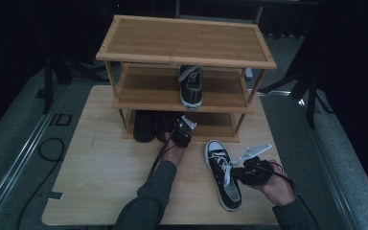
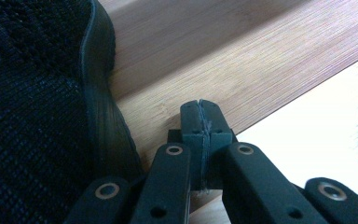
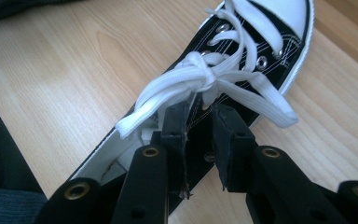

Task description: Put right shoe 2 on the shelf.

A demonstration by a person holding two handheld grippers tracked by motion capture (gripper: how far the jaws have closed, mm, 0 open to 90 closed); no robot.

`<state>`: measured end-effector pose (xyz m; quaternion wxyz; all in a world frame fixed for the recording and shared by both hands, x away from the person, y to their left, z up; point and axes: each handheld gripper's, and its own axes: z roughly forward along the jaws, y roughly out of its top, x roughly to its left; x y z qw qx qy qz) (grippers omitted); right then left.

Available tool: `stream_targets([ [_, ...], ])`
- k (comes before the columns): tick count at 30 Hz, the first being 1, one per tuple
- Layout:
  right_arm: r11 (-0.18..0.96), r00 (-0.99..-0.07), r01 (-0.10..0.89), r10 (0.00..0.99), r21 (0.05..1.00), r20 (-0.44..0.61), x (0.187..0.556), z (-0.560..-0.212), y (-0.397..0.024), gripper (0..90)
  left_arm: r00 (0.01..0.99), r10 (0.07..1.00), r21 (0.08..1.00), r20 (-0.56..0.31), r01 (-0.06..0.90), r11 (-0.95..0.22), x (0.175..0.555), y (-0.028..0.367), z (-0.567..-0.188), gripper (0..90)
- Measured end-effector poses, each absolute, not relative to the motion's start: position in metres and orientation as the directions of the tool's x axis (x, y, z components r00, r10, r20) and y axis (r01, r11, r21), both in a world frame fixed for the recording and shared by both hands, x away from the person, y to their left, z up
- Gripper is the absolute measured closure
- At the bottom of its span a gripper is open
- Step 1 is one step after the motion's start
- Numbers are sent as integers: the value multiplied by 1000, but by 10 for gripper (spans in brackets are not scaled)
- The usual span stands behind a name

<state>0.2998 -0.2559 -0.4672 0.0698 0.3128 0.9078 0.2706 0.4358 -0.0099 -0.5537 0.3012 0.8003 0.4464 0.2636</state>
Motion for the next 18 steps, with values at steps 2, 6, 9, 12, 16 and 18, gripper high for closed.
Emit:
stream_targets([
  [2, 661, -794, 534, 606, 528, 46, 300, -469, -254, 734, 462, 874, 717, 153, 556, -420, 436, -10, -554, 896],
  [6, 664, -794, 538, 606, 519, 47, 300, -473, -249, 715, 462, 874, 717, 153, 556, -420, 436, -10, -554, 896],
  [9, 655, -785, 548, 618, 521, 50, 300, -472, -248, 698, 462, 873, 717, 153, 556, -420, 436, -10, -554, 896],
  [12, 653, -779, 555, 625, 516, 47, 300, -473, -246, 670, 462, 873, 717, 153, 556, -420, 436, -10, -554, 896],
  [16, 657, -757, 578, 654, 485, 17, 303, -479, -244, 664, 462, 874, 718, 153, 556, -419, 436, -10, -554, 896],
  [18, 664, -754, 569, 656, 485, -13, 304, -483, -242, 664, 462, 873, 717, 153, 556, -420, 436, -10, -554, 896],
])
